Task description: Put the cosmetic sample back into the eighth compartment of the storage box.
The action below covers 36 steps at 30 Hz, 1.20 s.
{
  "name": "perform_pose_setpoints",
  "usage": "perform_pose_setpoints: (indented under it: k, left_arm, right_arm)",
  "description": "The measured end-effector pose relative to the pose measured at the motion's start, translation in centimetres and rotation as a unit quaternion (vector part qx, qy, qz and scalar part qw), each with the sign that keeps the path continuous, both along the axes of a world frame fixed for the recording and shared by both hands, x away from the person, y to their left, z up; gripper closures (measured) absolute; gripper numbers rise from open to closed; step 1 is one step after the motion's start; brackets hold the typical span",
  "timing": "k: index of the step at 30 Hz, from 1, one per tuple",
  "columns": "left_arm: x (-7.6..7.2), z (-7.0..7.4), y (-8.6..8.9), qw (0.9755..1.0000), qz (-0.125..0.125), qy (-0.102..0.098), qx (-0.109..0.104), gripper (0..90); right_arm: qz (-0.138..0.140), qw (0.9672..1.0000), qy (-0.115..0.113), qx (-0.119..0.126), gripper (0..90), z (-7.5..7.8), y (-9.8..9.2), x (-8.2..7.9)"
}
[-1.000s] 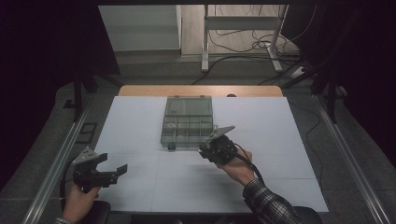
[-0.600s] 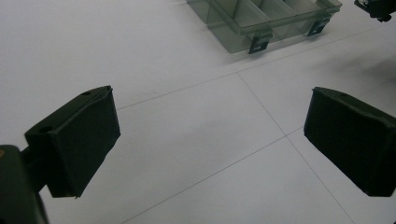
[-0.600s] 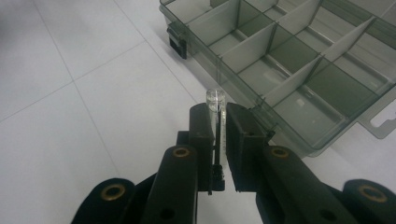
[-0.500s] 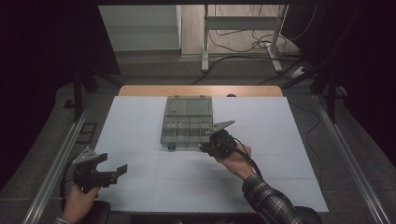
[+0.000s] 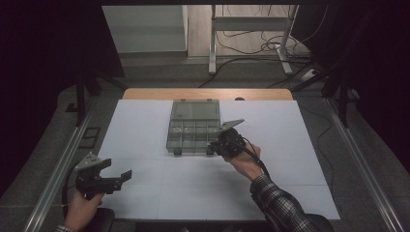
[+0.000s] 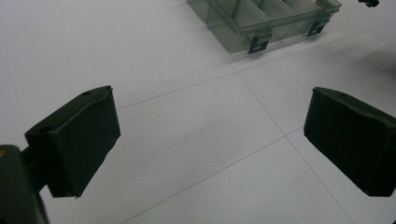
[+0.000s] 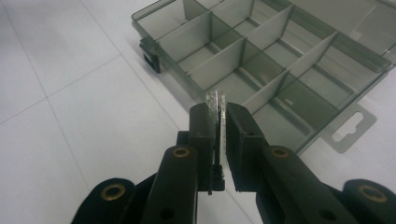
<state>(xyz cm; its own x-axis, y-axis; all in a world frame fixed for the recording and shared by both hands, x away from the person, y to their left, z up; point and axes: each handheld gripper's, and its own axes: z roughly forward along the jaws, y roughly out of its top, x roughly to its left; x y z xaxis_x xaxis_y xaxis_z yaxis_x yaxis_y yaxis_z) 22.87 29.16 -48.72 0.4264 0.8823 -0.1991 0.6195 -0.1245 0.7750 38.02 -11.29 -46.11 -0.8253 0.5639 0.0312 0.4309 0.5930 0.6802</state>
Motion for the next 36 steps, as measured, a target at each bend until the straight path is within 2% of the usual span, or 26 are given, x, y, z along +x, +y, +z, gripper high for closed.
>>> perform_pose_setpoints:
  k: [24,36]
  left_arm:
    - [0.0,0.0,0.1,1.0000,0.000,0.001,-0.003,4.0]
    - [0.0,0.0,0.0,1.0000,-0.001,0.001,-0.002,4.0]
  right_arm:
    - [-0.028,0.9996,-0.004,-0.003,80.7,-0.4,0.3,2.9]
    - [-0.047,0.9989,0.002,-0.011,80.7,-1.3,0.2,4.3]
